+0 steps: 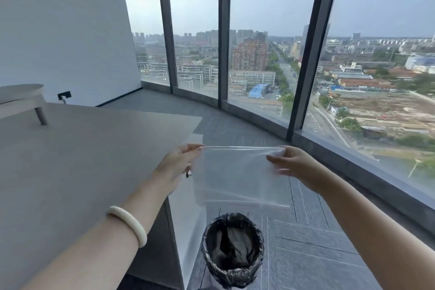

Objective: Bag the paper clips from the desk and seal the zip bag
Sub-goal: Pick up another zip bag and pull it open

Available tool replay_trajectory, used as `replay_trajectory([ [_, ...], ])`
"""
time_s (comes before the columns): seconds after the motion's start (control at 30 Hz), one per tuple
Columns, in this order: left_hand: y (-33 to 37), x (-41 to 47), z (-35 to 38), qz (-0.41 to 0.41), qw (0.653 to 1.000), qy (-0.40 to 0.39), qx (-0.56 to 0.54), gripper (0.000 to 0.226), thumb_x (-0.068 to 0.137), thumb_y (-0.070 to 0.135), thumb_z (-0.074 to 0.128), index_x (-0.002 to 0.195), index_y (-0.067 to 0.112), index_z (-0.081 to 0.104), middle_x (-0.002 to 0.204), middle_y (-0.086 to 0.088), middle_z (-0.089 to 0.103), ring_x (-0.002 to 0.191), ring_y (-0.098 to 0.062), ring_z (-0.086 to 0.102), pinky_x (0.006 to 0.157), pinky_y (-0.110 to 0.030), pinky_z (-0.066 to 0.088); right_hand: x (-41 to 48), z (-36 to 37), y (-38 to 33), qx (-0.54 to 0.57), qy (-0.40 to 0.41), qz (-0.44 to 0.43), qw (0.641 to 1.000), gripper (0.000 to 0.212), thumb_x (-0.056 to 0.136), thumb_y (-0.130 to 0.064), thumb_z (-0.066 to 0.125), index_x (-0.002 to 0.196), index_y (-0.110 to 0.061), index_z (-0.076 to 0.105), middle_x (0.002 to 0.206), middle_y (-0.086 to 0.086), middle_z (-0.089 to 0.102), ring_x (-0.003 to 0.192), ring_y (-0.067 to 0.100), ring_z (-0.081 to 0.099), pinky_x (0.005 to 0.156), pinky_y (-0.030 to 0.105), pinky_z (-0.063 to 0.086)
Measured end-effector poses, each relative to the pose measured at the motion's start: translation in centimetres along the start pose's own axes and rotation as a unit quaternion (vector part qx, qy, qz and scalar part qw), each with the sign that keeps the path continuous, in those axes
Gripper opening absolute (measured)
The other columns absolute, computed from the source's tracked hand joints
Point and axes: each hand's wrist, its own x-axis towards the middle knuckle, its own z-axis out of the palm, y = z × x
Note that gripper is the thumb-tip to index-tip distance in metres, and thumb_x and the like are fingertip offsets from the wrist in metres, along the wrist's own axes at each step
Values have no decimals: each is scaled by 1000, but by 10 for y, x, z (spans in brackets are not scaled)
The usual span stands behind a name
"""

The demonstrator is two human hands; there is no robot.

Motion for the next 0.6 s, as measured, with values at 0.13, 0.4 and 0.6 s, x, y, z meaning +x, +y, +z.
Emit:
replay_trajectory([
  [0.13,-78,18,23,-86,994,-71,2,70,63,58,72,120,21,54,109,4,62,103,-12,58,88,-23,43,20,-12,66,69,21,90,993,26,86,-19,62,103,0,56,98,22,68,78,21,66,61,25,56],
  [0.4,-243,61,50,-246,969,0,19,48,82,-10,59,122,14,45,81,-5,58,62,-14,51,49,-21,41,63,15,237,121,60,296,946,11,91,-13,56,97,-5,60,83,5,58,70,14,51,53,21,38],
  [0.6,-330,130,30,-261,949,45,172,49,84,4,61,130,7,44,102,-8,61,84,-18,59,80,-32,49,123,48,332,160,87,381,906,6,94,-11,52,89,-10,56,73,3,52,51,9,44,41,17,36],
])
